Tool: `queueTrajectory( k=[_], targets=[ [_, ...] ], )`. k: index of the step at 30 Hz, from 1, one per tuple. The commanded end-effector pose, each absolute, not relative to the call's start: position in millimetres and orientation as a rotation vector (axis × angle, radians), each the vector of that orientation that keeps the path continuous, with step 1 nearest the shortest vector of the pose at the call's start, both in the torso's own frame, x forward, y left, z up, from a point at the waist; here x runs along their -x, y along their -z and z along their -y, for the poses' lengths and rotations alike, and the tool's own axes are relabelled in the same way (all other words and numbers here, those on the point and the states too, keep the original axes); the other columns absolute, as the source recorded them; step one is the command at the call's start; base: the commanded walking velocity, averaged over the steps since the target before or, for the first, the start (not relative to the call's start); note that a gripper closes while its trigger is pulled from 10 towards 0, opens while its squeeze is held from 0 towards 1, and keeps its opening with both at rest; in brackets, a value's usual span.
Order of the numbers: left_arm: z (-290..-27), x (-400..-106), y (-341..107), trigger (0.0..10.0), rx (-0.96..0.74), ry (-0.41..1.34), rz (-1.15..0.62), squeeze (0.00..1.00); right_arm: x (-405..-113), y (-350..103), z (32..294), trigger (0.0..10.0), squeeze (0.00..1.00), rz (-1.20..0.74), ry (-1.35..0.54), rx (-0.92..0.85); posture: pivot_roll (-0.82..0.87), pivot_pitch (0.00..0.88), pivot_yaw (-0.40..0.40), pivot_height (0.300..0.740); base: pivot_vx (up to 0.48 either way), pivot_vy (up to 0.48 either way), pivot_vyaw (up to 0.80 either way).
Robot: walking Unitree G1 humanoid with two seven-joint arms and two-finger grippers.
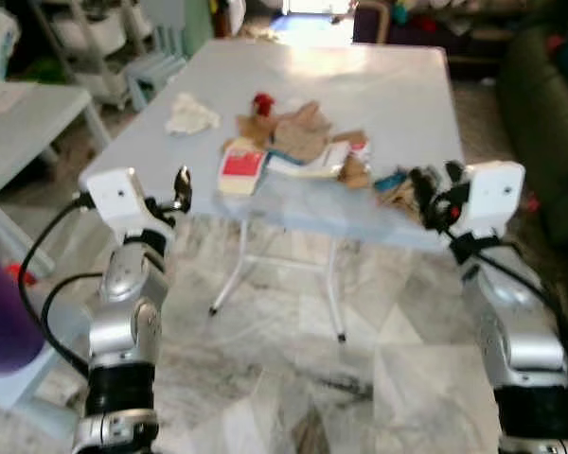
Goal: Picking trash to rubbish bin
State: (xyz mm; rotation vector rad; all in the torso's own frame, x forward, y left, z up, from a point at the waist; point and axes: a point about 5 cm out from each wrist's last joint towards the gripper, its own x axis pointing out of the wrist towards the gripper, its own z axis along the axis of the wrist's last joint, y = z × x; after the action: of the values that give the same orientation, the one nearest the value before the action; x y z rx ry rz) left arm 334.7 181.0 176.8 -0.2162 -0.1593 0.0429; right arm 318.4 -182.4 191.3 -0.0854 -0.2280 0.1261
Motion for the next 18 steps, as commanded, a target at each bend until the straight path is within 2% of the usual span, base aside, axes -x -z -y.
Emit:
queueTrajectory(
  k=[1, 7, 18],
  targets=[
    [-170, -333, -177, 10.0, 0.194, -0.006, 0.167, 0.0, -317, -192, 187, 10.0, 1.0, 0.233, -0.115, 0.107, -0.05, 0.052, 0.011, 0.74, 0.48, 0.0, 0.0],
    [-164, -328, -172, 10.0, 0.185, 0.01, 0.161, 0.0, -316, -187, 179, 10.0, 1.0, 0.225, -0.126, 0.095, -0.04, 0.054, 0.01, 0.74, 0.359, 0.0, 0.0],
    [-156, -321, -165, 10.0, 0.14, 0.024, 0.167, 0.0, -313, -180, 170, 10.0, 1.0, 0.199, -0.191, 0.094, -0.04, 0.057, 0.01, 0.74, 0.0, 0.0, 0.0]
  ],
)
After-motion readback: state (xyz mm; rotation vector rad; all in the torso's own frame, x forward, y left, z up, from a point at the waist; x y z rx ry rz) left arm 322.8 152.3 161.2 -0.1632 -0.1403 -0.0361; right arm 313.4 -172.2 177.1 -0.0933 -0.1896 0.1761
